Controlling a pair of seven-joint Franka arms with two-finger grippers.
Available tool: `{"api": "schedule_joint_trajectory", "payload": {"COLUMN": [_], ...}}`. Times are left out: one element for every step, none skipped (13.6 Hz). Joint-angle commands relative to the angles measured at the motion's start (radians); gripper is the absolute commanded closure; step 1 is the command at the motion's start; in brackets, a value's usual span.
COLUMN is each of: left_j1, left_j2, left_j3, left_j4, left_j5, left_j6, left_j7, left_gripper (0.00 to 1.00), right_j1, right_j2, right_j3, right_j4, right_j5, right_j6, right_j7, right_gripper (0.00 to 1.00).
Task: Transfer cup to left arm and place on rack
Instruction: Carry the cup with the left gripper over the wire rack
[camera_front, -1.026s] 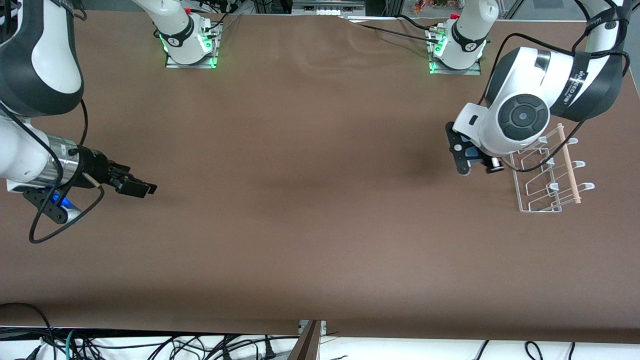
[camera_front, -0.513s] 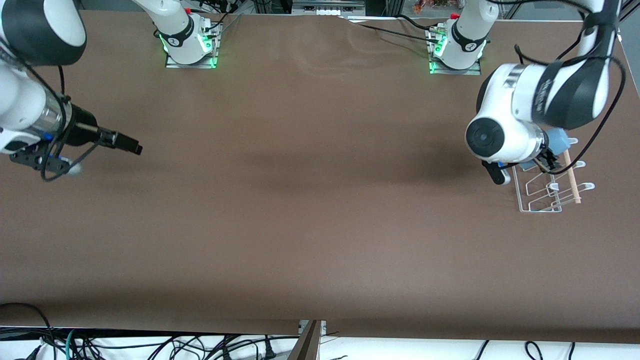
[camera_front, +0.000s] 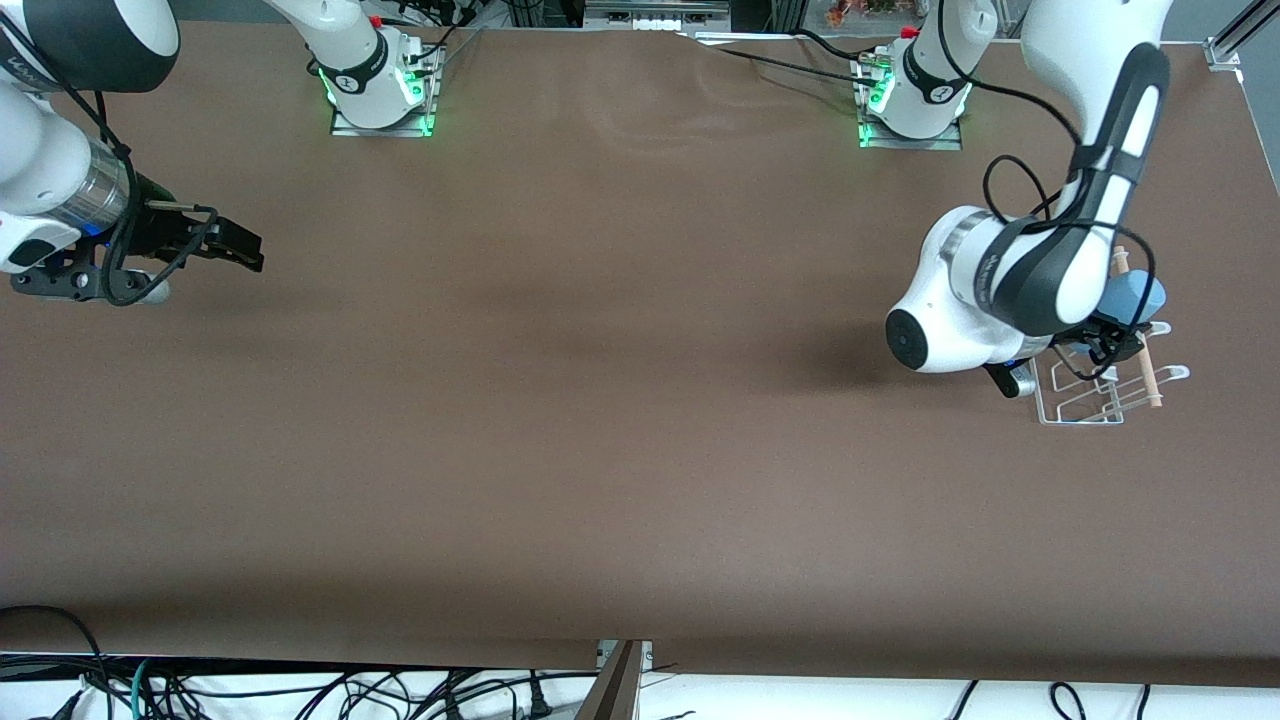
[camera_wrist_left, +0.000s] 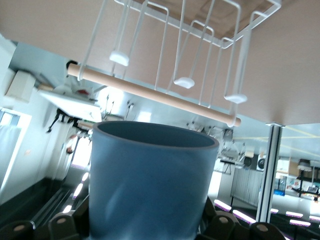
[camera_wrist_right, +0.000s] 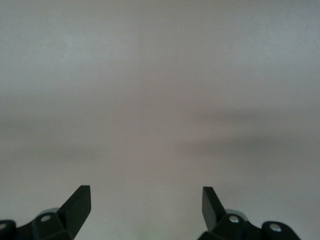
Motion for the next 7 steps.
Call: {"api": "schedule_joint_trajectory", "payload": {"left_j1": [0.008,0.028,0.039,0.04,0.051,0.06,0.062], "left_j2": [-0.003,-0.002,-0.002,-0.005,-0.014,-0.034,-0.04], "left_j3": [-0.005,-0.005,-0.003,-0.003,-0.005,-0.005,-0.005], "left_j4": [-0.11,-0.124,-0.133,-0.148,-0.173,-0.211,-0.251], "left_j5": [0.142,0.155,0.161,0.186,0.197,0.197,0.204], "left_j6": [0.053,0.076,0.085,0.096,0.096,0.099,0.104], "left_j7": [-0.074,-0.097,-0.114,-0.115,-0.117,-0.131,-0.173], "left_gripper": [0.99,0.99,0.99,0.99,0.99,0.99,0.99], "right_j1": [-0.011,-0.011,-0.011,-0.011,-0.011,-0.009,-0.006], "right_j2": [-0.013,-0.01,-0.01,-0.012,-0.01,-0.01,-0.009], "right_j3": [-0.008,-0.01,-0.013,-0.016,-0.016,-0.016,-0.013], "right_j4": [-0.014,-0.009,-0.009,-0.009,-0.009,-0.009,-0.009], "right_j5": [-0.015,-0.015,-0.016,-0.018,-0.026,-0.033,-0.033], "right_j6": [0.006,0.007,0.006,0.007,0.007,0.007,0.007], "right_j7": [-0.026,-0.026,-0.028,-0.028,-0.028,-0.026,-0.019], "right_gripper": [0.01,0.01,0.01,0.01,0.01,0.01,0.01]}}
